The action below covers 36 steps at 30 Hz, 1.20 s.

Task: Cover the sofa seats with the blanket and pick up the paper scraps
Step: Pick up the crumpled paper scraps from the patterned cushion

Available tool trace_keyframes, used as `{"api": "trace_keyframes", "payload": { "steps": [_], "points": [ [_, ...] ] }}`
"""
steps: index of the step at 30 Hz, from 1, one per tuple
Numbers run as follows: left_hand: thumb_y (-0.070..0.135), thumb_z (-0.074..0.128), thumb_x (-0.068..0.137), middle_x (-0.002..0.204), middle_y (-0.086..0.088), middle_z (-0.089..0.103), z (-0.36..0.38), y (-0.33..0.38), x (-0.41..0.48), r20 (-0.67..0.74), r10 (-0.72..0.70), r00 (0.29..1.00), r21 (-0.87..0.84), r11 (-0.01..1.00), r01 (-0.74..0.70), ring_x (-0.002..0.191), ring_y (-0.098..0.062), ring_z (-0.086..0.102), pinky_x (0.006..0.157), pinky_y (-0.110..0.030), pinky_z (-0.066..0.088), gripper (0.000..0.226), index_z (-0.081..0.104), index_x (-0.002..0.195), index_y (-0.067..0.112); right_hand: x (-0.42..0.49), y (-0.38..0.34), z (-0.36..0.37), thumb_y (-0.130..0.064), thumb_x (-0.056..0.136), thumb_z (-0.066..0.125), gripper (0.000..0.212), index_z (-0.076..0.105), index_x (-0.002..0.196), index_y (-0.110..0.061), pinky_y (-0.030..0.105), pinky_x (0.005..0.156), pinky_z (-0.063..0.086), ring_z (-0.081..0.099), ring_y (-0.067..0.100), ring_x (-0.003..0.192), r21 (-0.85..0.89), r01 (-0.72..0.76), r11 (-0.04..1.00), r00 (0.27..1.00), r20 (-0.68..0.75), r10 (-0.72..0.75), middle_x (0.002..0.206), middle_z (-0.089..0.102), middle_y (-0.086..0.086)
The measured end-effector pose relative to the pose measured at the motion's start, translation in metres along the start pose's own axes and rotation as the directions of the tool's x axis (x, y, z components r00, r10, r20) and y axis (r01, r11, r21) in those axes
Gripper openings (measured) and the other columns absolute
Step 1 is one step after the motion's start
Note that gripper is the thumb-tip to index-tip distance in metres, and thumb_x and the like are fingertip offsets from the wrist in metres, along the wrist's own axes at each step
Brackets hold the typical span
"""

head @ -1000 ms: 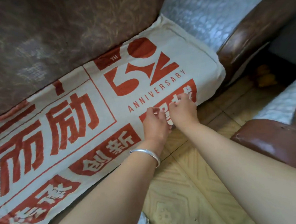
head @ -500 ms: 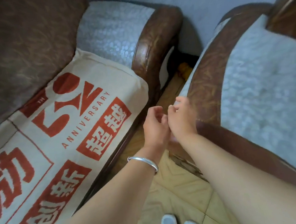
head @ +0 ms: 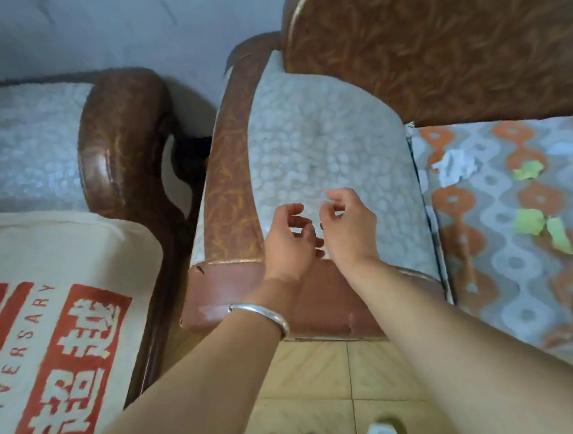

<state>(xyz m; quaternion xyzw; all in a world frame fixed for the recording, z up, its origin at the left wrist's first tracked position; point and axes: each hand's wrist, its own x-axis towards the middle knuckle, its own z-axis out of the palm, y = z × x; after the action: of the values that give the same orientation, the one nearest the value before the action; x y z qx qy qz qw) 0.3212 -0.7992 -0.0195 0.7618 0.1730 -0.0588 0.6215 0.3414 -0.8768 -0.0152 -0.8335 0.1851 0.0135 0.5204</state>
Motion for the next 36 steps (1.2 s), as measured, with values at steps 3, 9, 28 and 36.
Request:
{"api": "trace_keyframes", "payload": {
  "steps": [3, 9, 28, 36],
  "points": [
    [0.004, 0.045, 0.095, 0.092, 0.0, 0.055, 0.044, 0.006, 0.001, 0.095, -0.02, 0.995, 0.03, 0.999, 0.017, 0.057, -0.013, 0.06, 0.049, -0.024, 0.052, 0.025, 0.047, 0.118, 0.012, 0.015, 0.025, -0.039, -0.016, 0.093, 0.051, 0.02, 0.065, 0.104, -0.008, 0.035, 0.088, 0.048, 0.062, 0.025, 0.099, 0.014, -0.027, 1.0, 0.996, -0.084, 0.028, 0.105, 0.067, 0.007],
    [0.013, 0.041, 0.098, 0.085, -0.005, 0.058, 0.143, 0.016, -0.009, 0.204, -0.041, 0.978, 0.092, 0.995, 0.023, 0.039, -0.005, 0.056, 0.039, -0.02, 0.047, 0.01, 0.05, 0.102, 0.014, 0.041, 0.078, -0.126, -0.023, 0.094, 0.05, 0.025, 0.066, 0.103, -0.006, 0.02, 0.074, 0.036, 0.06, 0.016, 0.097, -0.049, -0.108, 0.993, 0.978, -0.184, 0.097, 0.101, 0.065, 0.003],
    [0.01, 0.059, 0.088, 0.127, -0.004, 0.045, 0.414, 0.015, -0.015, 0.534, 0.101, 0.839, 0.469, 0.791, -0.393, 0.111, -0.017, 0.048, 0.089, -0.024, 0.042, 0.048, 0.043, 0.131, 0.021, 0.126, 0.254, -0.334, -0.024, 0.09, 0.054, 0.042, 0.048, 0.132, -0.022, 0.043, 0.095, 0.04, 0.036, 0.029, 0.127, -0.225, -0.456, 0.861, 0.87, -0.319, 0.377, 0.136, 0.044, 0.004],
    [0.025, 0.067, 0.081, 0.148, 0.004, 0.023, 0.468, -0.011, 0.046, 0.639, 0.004, 0.769, 0.664, 0.501, -0.554, 0.134, -0.026, 0.024, 0.106, -0.043, 0.032, 0.075, 0.025, 0.142, 0.035, 0.182, 0.306, -0.344, -0.002, 0.083, 0.06, 0.089, 0.01, 0.146, -0.042, 0.056, 0.101, 0.032, 0.001, 0.03, 0.145, -0.38, -0.614, 0.692, 0.787, -0.233, 0.571, 0.158, -0.007, -0.009]
  ]
}}
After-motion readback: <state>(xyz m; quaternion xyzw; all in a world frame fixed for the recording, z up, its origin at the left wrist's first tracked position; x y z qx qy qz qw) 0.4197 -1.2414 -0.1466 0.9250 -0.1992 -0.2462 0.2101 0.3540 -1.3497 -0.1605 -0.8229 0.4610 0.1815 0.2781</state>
